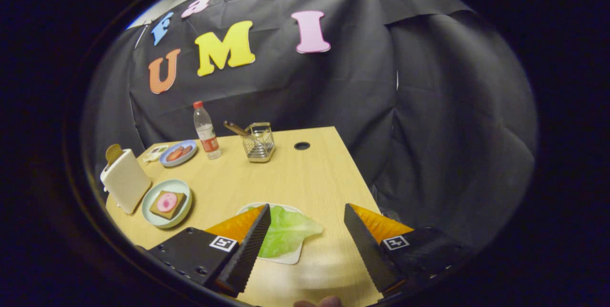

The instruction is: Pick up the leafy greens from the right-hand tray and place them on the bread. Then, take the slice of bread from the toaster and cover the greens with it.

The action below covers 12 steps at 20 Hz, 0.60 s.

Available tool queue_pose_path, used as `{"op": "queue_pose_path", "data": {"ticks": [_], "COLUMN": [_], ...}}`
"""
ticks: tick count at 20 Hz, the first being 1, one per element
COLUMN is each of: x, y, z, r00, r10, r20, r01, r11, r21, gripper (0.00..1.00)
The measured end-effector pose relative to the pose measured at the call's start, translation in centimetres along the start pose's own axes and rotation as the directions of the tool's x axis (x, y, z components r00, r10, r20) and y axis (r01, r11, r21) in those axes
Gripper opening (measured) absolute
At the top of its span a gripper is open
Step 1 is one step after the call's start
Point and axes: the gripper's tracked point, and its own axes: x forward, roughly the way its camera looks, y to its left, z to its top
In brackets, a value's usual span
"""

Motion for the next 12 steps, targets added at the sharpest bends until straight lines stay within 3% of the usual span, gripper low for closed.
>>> {"op": "queue_pose_path", "data": {"ticks": [10,12], "x": [7.1,7.4], "y": [-0.7,-0.3], "z": [-5.3,-5.9], "r00": [0.989,0.986], "r10": [-0.01,-0.002], "r20": [-0.148,-0.169], "r01": [0.004,-0.002], "r11": [0.999,1.0], "r21": [-0.041,-0.022], "gripper": [0.96,0.86]}}
